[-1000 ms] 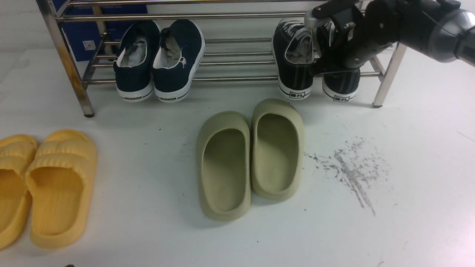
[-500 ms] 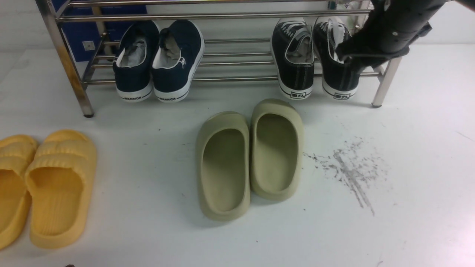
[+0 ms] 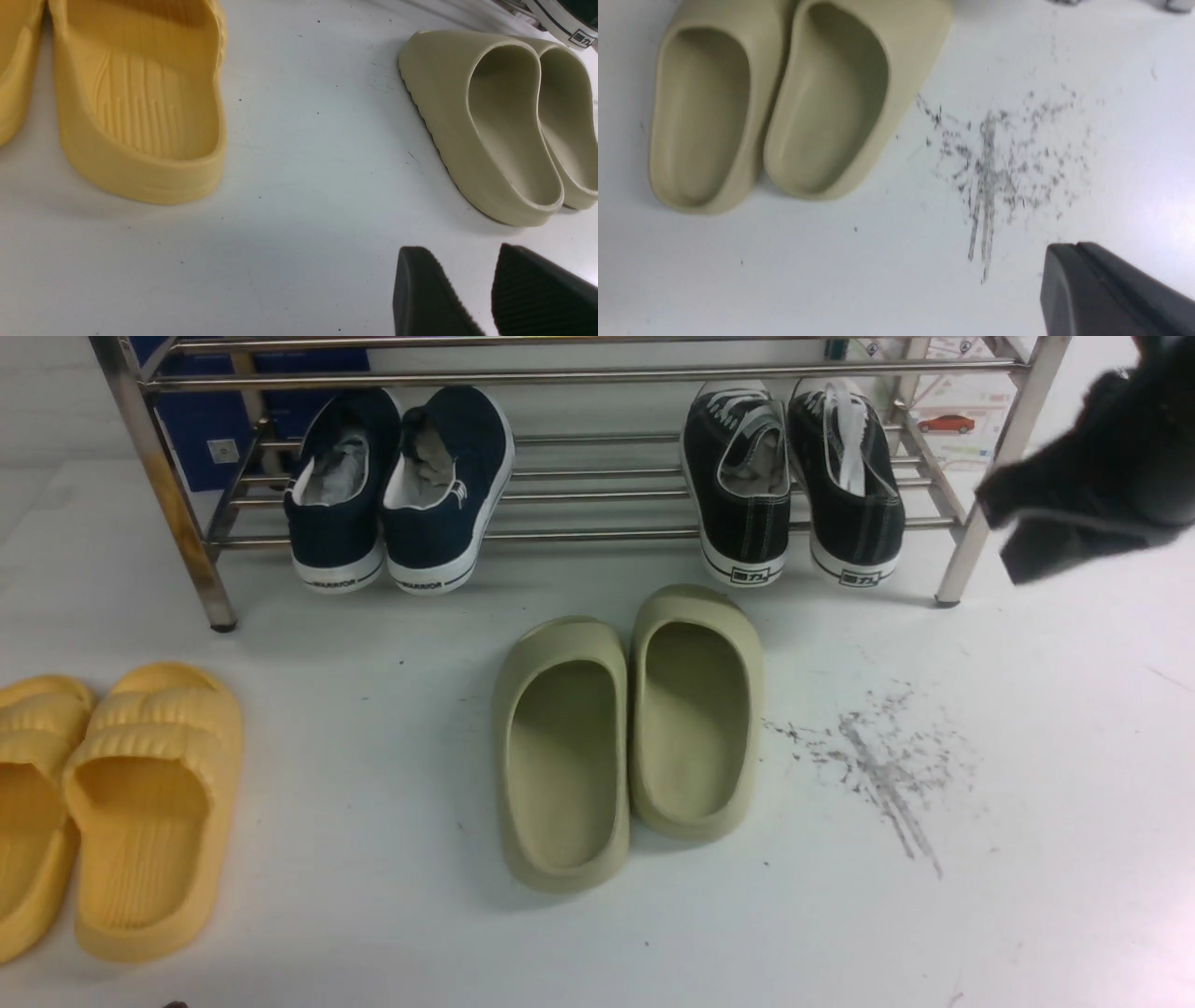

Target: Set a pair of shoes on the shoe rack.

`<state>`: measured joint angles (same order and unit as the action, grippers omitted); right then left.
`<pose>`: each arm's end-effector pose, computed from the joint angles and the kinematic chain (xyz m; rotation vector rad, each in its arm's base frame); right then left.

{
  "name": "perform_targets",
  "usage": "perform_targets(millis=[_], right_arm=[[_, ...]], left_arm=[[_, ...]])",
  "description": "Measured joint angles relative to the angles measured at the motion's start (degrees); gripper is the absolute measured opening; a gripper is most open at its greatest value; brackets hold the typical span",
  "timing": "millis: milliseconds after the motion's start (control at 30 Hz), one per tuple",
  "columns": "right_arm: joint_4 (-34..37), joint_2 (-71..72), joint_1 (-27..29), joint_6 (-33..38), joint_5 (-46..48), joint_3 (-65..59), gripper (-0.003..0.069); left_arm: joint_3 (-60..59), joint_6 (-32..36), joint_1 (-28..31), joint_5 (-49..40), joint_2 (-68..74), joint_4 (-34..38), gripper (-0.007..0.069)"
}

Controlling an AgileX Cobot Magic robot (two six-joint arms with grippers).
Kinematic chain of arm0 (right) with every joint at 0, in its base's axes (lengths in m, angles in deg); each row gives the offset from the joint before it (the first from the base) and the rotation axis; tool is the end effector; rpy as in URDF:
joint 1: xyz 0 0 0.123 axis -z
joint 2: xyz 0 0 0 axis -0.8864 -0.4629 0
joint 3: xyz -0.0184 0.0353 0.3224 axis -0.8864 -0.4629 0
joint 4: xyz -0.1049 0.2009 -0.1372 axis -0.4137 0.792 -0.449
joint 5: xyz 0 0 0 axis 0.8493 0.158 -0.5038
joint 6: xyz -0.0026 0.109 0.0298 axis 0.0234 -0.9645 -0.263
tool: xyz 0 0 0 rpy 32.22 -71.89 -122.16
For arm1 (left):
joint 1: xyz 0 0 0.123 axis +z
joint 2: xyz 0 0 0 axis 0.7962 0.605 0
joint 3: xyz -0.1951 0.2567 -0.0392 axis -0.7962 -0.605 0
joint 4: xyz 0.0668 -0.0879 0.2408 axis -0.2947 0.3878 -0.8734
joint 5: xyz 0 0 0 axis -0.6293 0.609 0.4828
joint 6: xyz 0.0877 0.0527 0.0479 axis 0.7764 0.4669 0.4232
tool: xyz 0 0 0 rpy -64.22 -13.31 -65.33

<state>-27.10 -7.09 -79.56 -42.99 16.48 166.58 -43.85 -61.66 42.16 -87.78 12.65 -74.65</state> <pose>0.3001 0.1061 0.4005 -0.3266 2.6003 0.2840 0.0440 -0.0142 0.1614 -0.2161 1.8995 -0.4804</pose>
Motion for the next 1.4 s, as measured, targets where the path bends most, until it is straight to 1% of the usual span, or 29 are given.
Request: perform_targets(millis=[33,233,267,333,433,933,1000,1033,1067,1100,1133,1233,1267,1333,1367,1400], right_arm=[[0.07,2.61,0.0,-0.02,0.32,-4.21,-0.0003],[0.19,12.48,0.0,-0.02,1.23,-19.32,-0.0002],[0.19,12.48,0.0,-0.02,1.23,-19.8,-0.0002],[0.19,15.39,0.0,-0.02,2.39,-25.14,-0.0001],[0.19,16.92,0.0,-0.02,4.68,-28.2,0.0001],[0.13,18.43,0.19,0.04,5.18,-28.99,0.0013],[-0.81,21.42,1.33,2.49,4.69,-29.17,0.0015],[-1.83,25.15,3.08,4.38,1.26,-29.75,0.0016],[-2.01,26.23,3.61,4.55,0.54,-29.9,0.0016],[-2.32,31.19,5.92,5.57,-7.12,-32.13,0.0018],[-2.32,31.86,6.23,5.57,-8.03,-32.48,0.0019],[-1.66,45.82,11.38,6.18,-21.85,-40.89,0.0022],[-1.66,46.66,11.66,6.22,-22.41,-42.06,0.0022],[-1.8,57.82,15.13,6.22,-28.59,-50.56,0.0024],[-1.89,58.66,15.58,6.22,-28.94,-51.22,0.0024],[-2.49,64.34,16.8,6.22,-31.58,-55.98,0.0026]], left_arm=[[0.0,0.0,0.0,0.0,0.0,0.0,0.0239],[0.0,0.0,0.0,0.0,0.0,0.0,0.0239],[0.0,0.0,0.0,0.0,0.0,0.0,0.0239],[0.0,0.0,0.0,0.0,0.0,0.0,0.0239],[0.0,0.0,0.0,0.0,0.0,0.0,0.0239],[0.0,0.0,0.0,0.0,0.0,0.0,0.0239],[0.0,0.0,0.0,0.0,0.0,0.0,0.0239],[0.0,0.0,0.0,0.0,0.0,0.0,0.0239],[0.0,0.0,0.0,0.0,0.0,0.0,0.0239],[0.0,0.0,0.0,0.0,0.0,0.0,0.0239],[0.0,0.0,0.0,0.0,0.0,0.0,0.0239],[0.0,0.0,0.0,0.0,0.0,0.0,0.0239],[0.0,0.0,0.0,0.0,0.0,0.0,0.0239],[0.0,0.0,0.0,0.0,0.0,0.0,0.0239],[0.0,0.0,0.0,0.0,0.0,0.0,0.0239],[0.0,0.0,0.0,0.0,0.0,0.0,0.0239]])
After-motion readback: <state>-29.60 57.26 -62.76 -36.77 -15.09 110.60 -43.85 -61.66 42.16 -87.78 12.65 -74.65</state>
